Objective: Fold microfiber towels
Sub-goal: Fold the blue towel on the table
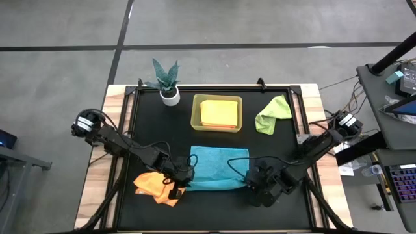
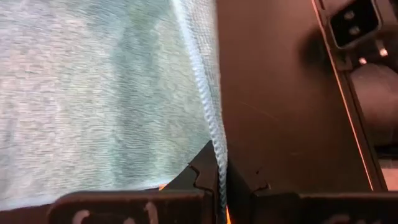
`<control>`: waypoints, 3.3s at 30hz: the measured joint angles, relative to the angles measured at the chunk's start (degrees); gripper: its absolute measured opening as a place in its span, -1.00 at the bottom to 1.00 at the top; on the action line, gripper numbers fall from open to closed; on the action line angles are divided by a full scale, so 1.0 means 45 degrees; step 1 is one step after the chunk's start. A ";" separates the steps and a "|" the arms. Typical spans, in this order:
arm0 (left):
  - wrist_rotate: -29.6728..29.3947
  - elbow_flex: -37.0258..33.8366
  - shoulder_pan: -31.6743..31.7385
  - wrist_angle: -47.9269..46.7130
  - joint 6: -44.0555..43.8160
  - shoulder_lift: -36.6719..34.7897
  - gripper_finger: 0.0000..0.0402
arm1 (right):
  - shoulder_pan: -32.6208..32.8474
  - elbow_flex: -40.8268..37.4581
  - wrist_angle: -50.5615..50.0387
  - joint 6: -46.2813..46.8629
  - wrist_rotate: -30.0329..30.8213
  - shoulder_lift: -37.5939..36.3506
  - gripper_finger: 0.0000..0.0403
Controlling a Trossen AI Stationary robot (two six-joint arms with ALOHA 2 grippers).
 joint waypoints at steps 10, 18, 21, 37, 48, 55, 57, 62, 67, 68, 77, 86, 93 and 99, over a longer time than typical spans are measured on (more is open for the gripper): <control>-0.0020 0.0425 0.1432 -0.0352 0.0968 -0.0028 -1.00 | -0.0039 -0.0019 -0.0461 -0.2029 0.1643 -0.0093 -0.96; -0.0141 0.0334 0.2523 -0.1360 0.1069 -0.0013 -1.00 | -0.0293 -0.0381 -0.0807 -0.1483 0.3087 -0.0098 -0.96; -0.0146 0.0279 0.2783 -0.1441 0.1078 -0.0012 -1.00 | -0.0540 -0.0638 -0.0791 -0.1095 0.3548 -0.0098 -0.96; -0.0679 0.0183 0.4361 -0.1602 0.1438 -0.0009 -1.00 | -0.2070 -0.1622 -0.0699 -0.1042 0.3880 -0.0098 -0.96; -0.0686 0.0061 0.4581 -0.1567 0.1692 -0.0004 -1.00 | -0.2268 -0.1870 -0.0603 -0.0892 0.3582 -0.0098 -0.96; -0.1495 -0.0008 0.4581 -0.1408 0.1675 -0.0004 -1.00 | -0.2268 -0.1880 -0.0598 -0.0891 0.3633 -0.0098 -0.91; -0.1500 -0.0008 0.4576 -0.1410 0.1687 -0.0004 -1.00 | -0.2268 -0.1880 -0.0603 -0.0823 0.3633 -0.0098 -0.88; -0.1497 -0.0008 0.4576 -0.1452 0.1740 -0.0004 -1.00 | -0.2320 -0.1880 -0.0629 -0.0868 0.3647 -0.0098 -0.76; -0.1503 -0.0008 0.4576 -0.1452 0.1740 -0.0004 -0.81 | -0.2399 -0.1880 -0.0710 -0.0873 0.3652 -0.0196 -0.64; -0.1512 -0.0008 0.4576 -0.1452 0.1741 -0.0004 -0.73 | -0.2399 -0.1880 -0.0710 -0.0877 0.3648 -0.0247 -0.61; -0.1482 0.0307 0.4506 -0.2049 0.1730 -0.0178 -0.21 | -0.2333 -0.1772 -0.0887 -0.1045 0.2188 -0.1554 -0.52; -0.1164 0.0833 0.3305 -0.2236 0.1629 -0.0456 -0.20 | -0.1663 -0.1836 0.1722 -0.1473 0.1875 -0.1118 -0.72; -0.1194 0.0804 0.2061 -0.2017 0.1293 0.0480 -0.19 | -0.1556 -0.1846 0.3084 -0.2115 0.1312 0.0626 -0.94; -0.1044 0.0784 0.1852 -0.1217 0.1303 0.1995 -0.20 | -0.1559 -0.1846 0.2913 -0.1567 0.0303 0.1755 -0.96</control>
